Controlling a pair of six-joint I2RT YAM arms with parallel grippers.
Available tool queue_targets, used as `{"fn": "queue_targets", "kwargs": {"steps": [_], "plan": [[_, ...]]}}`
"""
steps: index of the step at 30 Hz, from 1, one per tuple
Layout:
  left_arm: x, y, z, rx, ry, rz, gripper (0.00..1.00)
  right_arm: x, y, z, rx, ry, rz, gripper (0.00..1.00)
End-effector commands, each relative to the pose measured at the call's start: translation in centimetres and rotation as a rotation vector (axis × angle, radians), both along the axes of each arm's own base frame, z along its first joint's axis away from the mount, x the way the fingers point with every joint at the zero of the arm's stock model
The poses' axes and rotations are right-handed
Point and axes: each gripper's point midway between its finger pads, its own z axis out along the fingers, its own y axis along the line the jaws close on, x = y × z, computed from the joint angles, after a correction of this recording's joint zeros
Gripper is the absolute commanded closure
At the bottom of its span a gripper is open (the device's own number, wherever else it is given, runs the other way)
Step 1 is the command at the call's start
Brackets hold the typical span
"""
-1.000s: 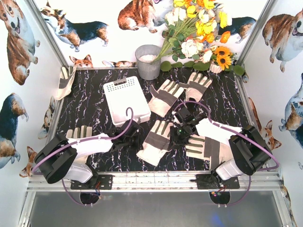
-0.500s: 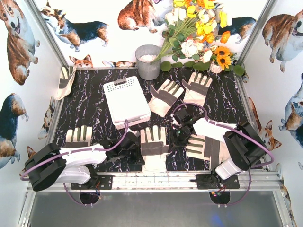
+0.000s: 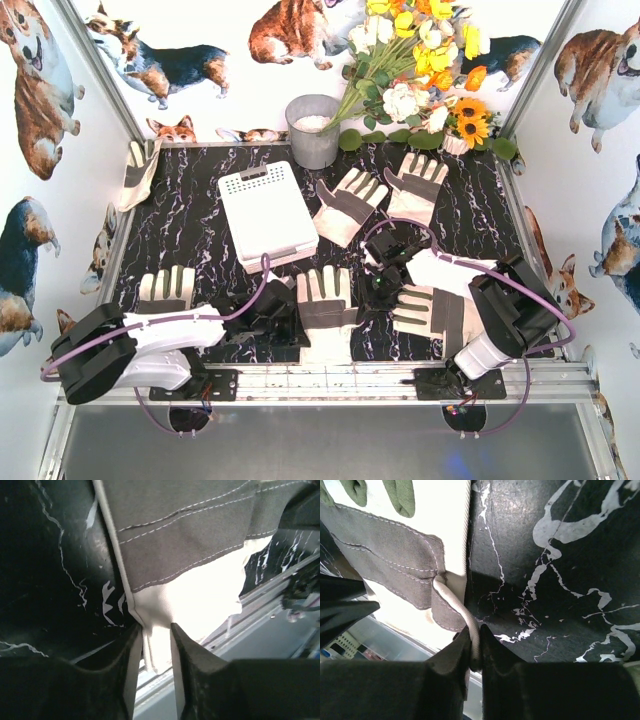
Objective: Put the gloves into the storage basket
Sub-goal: Adjust the glove at the center of the board, then pick up the glove from the center of the board.
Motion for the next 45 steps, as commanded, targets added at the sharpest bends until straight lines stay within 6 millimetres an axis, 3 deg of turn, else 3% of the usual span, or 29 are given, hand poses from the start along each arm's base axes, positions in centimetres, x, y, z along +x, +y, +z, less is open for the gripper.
{"fn": "queue_targets", "kwargs": {"steps": [1,4,8,13,16,18,21,23,27,32,35,38,45], "plan": [[-0.3,3.0,-2.1,0.158,0.0,0.022,0.66,1.1,0.5,1.2,0.028,-0.058,-0.008,0.81],[0.6,3.5,-1.1,0.191,-0.053,0.033,0.5,1.4,0.3,1.7,0.021,-0.079,-0.02,0.64],[1.7,3.9,0.8,0.218,-0.122,0.033,0.38,2.0,-0.1,3.1,0.008,-0.137,-0.038,0.48],[2.8,4.4,3.0,0.244,-0.194,0.024,0.22,2.6,-1.2,5.1,-0.022,-0.218,-0.066,0.37],[3.9,4.4,5.4,0.251,-0.276,-0.001,0.17,3.3,-1.9,7.0,-0.038,-0.282,-0.102,0.37],[5.4,4.1,8.5,0.236,-0.382,-0.014,0.13,4.5,-2.7,8.7,-0.056,-0.363,-0.156,0.37],[8.7,4.5,14.6,0.249,-0.562,-0.009,0.01,7.2,-4.1,11.7,-0.054,-0.527,-0.286,0.31],[11.0,5.7,16.7,0.284,-0.594,-0.007,0.0,9.1,-4.7,14.1,-0.008,-0.617,-0.365,0.3],[16.1,9.1,19.2,0.308,-0.636,0.044,0.0,12.7,-5.5,16.4,0.039,-0.659,-0.472,0.33],[22.4,15.1,20.8,0.357,-0.734,0.18,0.0,17.2,-5.6,16.3,0.015,-0.699,-0.486,0.38],[25.7,20.3,20.6,0.491,-0.826,0.337,0.0,19.1,-4.9,15.5,-0.07,-0.711,-0.425,0.45],[26.5,23.6,19.9,0.575,-0.859,0.446,0.0,19.8,-3.8,13.5,-0.163,-0.657,-0.35,0.44],[25.8,26.5,19.1,0.705,-0.82,0.482,0.0,23.1,-1.4,9.4,-0.233,-0.601,-0.273,0.42]]}}
